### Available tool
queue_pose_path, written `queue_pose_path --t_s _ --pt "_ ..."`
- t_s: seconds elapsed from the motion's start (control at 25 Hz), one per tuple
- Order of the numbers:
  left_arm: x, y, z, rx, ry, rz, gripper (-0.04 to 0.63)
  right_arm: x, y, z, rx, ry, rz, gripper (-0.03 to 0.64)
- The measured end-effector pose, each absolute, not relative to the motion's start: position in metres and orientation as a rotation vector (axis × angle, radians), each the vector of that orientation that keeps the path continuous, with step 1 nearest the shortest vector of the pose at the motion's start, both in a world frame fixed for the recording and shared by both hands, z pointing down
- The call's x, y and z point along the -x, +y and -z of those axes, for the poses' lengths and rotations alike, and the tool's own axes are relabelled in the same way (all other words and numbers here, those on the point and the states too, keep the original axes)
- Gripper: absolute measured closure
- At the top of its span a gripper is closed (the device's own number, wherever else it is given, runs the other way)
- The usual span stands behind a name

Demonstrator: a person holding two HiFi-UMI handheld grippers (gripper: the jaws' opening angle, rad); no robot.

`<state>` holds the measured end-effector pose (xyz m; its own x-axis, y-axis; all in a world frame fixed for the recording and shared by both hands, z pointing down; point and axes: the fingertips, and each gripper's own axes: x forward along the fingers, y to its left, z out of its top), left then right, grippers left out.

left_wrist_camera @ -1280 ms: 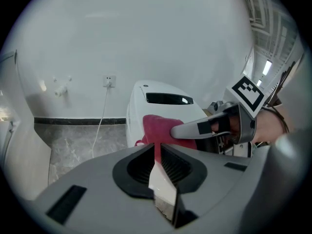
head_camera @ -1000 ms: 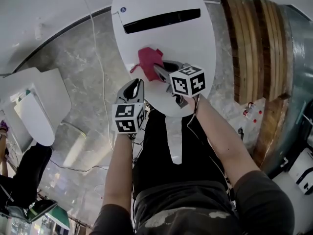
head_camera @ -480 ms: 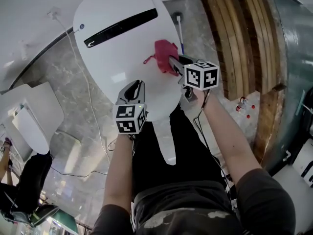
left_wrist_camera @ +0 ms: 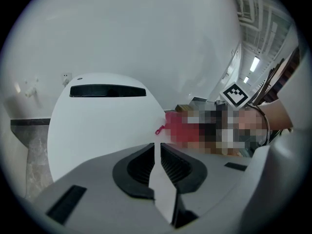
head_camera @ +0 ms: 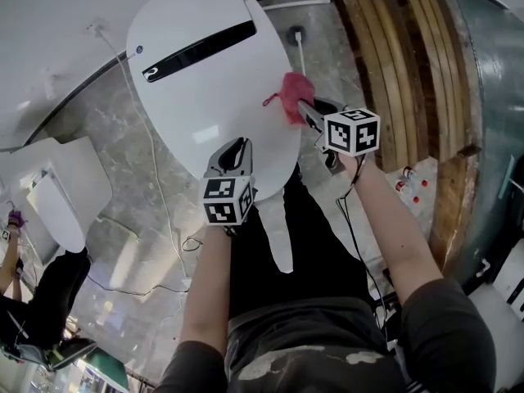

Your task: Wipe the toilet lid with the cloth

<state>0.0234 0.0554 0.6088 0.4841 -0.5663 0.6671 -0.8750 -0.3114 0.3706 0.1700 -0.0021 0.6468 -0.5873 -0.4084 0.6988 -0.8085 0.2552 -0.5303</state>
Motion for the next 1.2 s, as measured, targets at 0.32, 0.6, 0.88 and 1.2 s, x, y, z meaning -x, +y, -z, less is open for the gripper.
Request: queue_pose_path --t_s 0.32,0.6,0.88,1.2 --pt "0.056 0.079 -0.621 -1.968 -1.206 -0.576 0.549 -0.052 0.05 -0.634 -0.965 -2.181 -1.305 0.568" --pt "0.158 0.09 -0.633 -1.893 -1.307 -0.591 0.549 0.079 0.097 -0.632 -0.751 -2.234 -1.312 0.568" --pt "0.187 0.108 -0.644 -1.858 -1.305 -0.605 0.549 0.123 0.108 -0.649 -0.716 -2.214 -1.316 0.568" --pt "0.152 0.119 -0.649 -1.871 -1.252 -0.618 0.549 0.079 0.101 -0.663 -0.775 -2.166 -1.304 0.568"
